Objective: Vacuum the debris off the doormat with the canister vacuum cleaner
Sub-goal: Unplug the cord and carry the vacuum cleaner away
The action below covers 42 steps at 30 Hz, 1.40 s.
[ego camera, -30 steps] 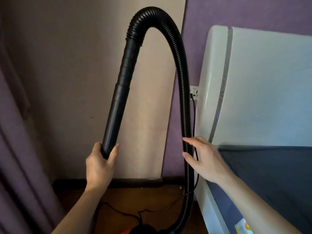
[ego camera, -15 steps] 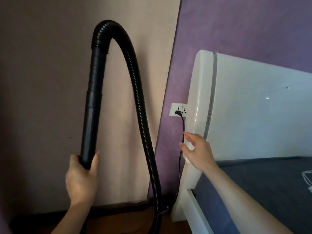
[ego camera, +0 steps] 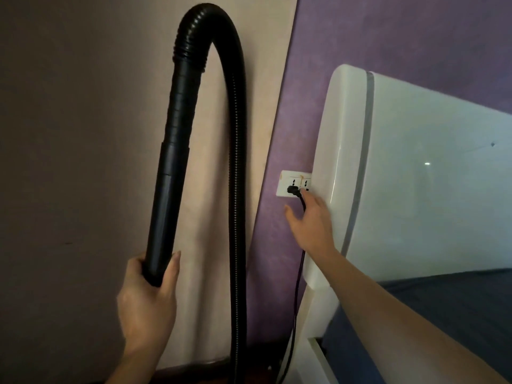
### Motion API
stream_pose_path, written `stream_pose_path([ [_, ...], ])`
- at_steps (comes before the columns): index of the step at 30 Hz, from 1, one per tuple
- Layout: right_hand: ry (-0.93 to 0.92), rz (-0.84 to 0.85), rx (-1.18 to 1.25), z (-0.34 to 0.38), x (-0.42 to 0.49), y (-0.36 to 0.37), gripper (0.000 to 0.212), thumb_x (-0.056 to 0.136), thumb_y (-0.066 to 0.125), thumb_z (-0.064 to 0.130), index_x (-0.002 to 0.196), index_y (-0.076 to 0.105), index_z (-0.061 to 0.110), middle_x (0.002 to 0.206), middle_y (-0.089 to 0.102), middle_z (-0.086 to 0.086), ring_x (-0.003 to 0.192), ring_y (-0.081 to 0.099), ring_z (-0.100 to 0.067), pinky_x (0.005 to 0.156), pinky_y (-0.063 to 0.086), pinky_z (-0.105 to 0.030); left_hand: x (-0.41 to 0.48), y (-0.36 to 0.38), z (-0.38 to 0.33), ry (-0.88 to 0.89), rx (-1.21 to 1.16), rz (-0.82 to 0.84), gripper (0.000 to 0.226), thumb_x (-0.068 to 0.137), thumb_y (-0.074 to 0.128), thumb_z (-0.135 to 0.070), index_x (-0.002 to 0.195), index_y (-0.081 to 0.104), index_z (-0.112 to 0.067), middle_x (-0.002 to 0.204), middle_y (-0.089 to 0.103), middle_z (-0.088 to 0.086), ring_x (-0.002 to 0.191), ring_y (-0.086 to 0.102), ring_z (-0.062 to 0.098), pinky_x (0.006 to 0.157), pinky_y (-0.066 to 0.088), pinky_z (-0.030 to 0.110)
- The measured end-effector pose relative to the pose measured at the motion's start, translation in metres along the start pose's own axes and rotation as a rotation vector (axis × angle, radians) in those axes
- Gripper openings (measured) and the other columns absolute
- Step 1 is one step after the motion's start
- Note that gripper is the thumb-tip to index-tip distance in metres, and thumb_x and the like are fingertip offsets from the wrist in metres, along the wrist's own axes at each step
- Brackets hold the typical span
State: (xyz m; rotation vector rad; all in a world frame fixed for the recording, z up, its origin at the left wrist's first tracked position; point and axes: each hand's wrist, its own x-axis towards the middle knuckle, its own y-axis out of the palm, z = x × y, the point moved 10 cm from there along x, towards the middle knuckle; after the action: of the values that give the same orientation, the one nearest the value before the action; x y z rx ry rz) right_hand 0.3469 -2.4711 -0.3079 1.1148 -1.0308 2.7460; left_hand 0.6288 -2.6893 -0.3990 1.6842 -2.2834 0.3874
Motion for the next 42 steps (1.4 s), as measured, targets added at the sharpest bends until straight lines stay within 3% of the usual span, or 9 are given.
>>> stream_pose_path([
  [5,0.117,-0.089,0.075,-0.009,0.021,0.023,0.041,0.098,0.060,0.031,0.134,0.057,0.013,0.115,0.070,-0.010,0.102,0.067,-0.031,0.092,0.056,-0.044,0.002,0.003,0.029,-0.076,-0.012,-0.050,0.030,0.083,0.072,-0.039,0.089,0.056,-0.015,0.073,0.062,0.014,0.073,0.058,0.036,0.066,0.041,0.039],
  [9,0.205,-0.176,0.177,-0.019,0.032,0.032,0.030,0.098,0.064,0.021,0.124,0.061,0.007,0.109,0.074,-0.012,0.098,0.071,-0.030,0.083,0.054,-0.032,0.000,-0.003,0.046,-0.089,-0.032,-0.125,0.027,0.081,0.077,-0.031,0.086,0.056,-0.015,0.069,0.061,0.018,0.069,0.059,0.035,0.062,0.040,0.036],
  [14,0.298,-0.301,0.217,-0.027,0.036,0.031,0.032,0.097,0.066,0.017,0.124,0.062,0.000,0.119,0.071,-0.019,0.110,0.067,-0.034,0.093,0.051,-0.035,0.005,0.001,0.052,-0.082,-0.045,-0.078,0.027,0.084,0.074,-0.033,0.085,0.056,-0.013,0.070,0.060,0.015,0.068,0.056,0.033,0.064,0.039,0.038],
  [21,0.345,-0.298,0.205,-0.029,0.037,0.031,0.027,0.100,0.061,0.018,0.122,0.061,0.002,0.122,0.068,-0.018,0.111,0.065,-0.034,0.089,0.050,-0.034,0.006,0.004,0.052,-0.079,-0.013,-0.007,0.027,0.086,0.071,-0.032,0.086,0.056,-0.009,0.068,0.059,0.015,0.064,0.054,0.026,0.060,0.038,0.038],
  [27,0.245,-0.306,0.196,-0.010,0.011,0.006,0.020,0.099,0.062,0.018,0.111,0.065,0.002,0.106,0.072,-0.012,0.095,0.069,-0.026,0.082,0.055,-0.034,0.005,0.001,0.055,-0.102,0.000,0.003,0.024,0.086,0.072,-0.033,0.094,0.058,-0.015,0.071,0.061,0.015,0.072,0.057,0.033,0.069,0.042,0.040],
  [31,0.135,-0.232,0.294,-0.002,-0.043,-0.012,0.005,0.100,0.062,0.022,0.099,0.062,0.017,0.084,0.066,0.007,0.076,0.063,-0.006,0.068,0.050,-0.024,-0.004,-0.003,0.060,-0.076,0.059,0.039,0.024,0.083,0.076,-0.029,0.088,0.057,-0.014,0.068,0.059,0.014,0.068,0.056,0.033,0.063,0.042,0.040],
  [35,0.119,-0.116,0.373,-0.005,-0.086,-0.022,0.008,0.097,0.066,0.024,0.093,0.059,0.023,0.079,0.064,0.012,0.071,0.060,0.005,0.062,0.044,-0.009,-0.014,-0.002,0.057,-0.034,0.075,0.154,0.018,0.085,0.075,-0.022,0.086,0.057,-0.016,0.065,0.057,0.010,0.062,0.056,0.024,0.055,0.043,0.036],
  [38,0.104,0.023,0.445,0.000,-0.123,-0.022,0.011,0.096,0.068,0.024,0.090,0.059,0.022,0.075,0.064,0.012,0.071,0.061,0.005,0.061,0.044,-0.009,-0.019,0.000,0.052,0.014,0.098,0.202,0.018,0.088,0.071,-0.022,0.081,0.056,-0.016,0.061,0.052,0.005,0.054,0.051,0.015,0.046,0.040,0.013],
  [42,0.110,0.215,0.517,0.007,-0.170,-0.008,0.010,0.096,0.067,0.027,0.090,0.059,0.024,0.068,0.064,0.010,0.060,0.059,-0.004,0.057,0.045,-0.022,-0.025,0.001,0.048,0.018,0.064,0.227,0.026,0.086,0.064,-0.044,0.080,0.051,-0.023,0.065,0.051,0.003,0.055,0.051,0.015,0.048,0.041,0.016],
])
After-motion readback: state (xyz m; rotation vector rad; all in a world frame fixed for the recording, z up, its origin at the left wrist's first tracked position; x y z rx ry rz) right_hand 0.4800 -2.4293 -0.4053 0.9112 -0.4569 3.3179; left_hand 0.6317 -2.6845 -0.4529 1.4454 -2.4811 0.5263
